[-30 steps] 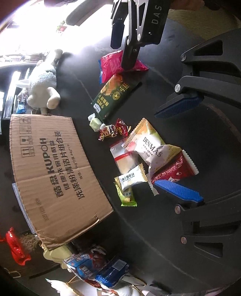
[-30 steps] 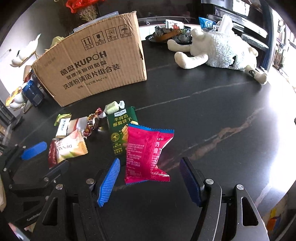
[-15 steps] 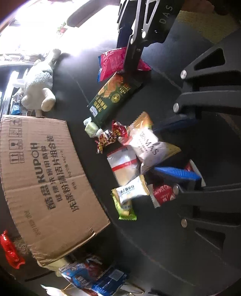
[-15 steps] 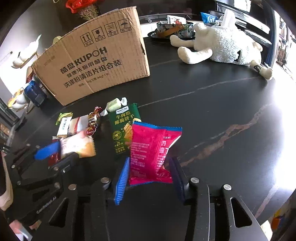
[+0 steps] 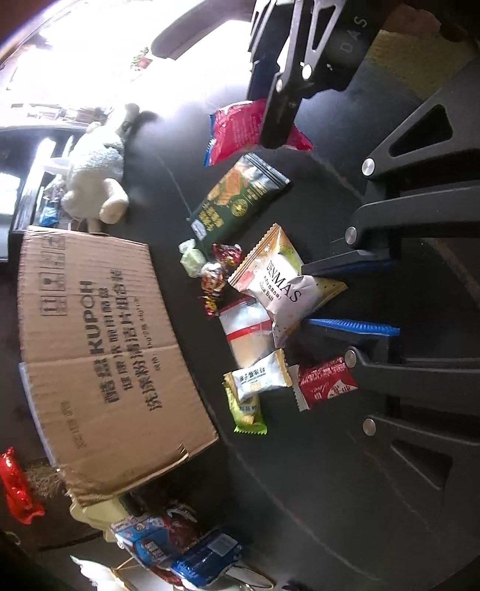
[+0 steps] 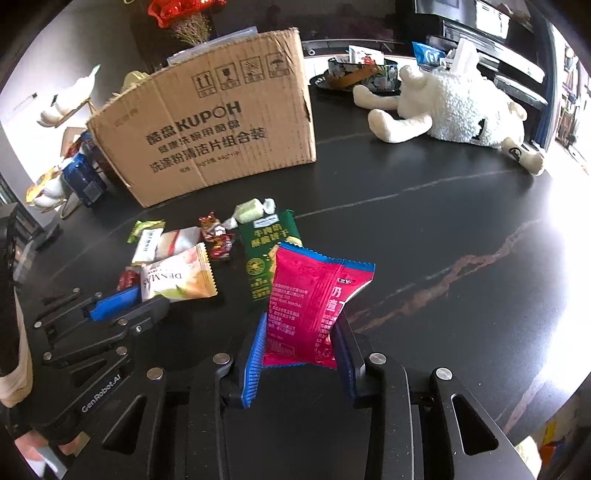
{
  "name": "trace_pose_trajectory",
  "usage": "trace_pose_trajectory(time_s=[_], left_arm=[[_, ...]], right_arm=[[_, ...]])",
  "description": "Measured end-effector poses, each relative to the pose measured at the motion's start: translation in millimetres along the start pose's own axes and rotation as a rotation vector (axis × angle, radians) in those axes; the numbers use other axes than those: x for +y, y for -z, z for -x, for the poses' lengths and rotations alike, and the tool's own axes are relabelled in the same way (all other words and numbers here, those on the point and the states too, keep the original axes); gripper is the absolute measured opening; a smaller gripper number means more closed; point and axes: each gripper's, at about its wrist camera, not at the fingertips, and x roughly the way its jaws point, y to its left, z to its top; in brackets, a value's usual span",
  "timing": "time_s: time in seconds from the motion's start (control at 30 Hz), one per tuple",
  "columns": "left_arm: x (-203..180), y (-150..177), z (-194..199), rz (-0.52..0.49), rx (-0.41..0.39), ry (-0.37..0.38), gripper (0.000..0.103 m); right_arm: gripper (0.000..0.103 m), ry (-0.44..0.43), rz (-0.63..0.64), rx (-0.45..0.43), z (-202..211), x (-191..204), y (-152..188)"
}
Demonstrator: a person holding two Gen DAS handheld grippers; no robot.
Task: Organize snacks
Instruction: 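Lift both packets into the cardboard box while opening both tools to release them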
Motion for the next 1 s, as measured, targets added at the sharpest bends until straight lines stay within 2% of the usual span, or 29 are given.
trace_pose_trajectory(time_s=[0.47, 1.0], left_arm=[[9, -21, 63, 0.062, -0.144, 0.017, 0.022], [30, -71, 137, 0.092, -0.32, -0.027, 0.022]], right_arm=[[0.035, -0.05, 0.04, -0.097, 45, 19, -15], [0.035, -0.1, 0.097, -0.258, 103, 48, -77]])
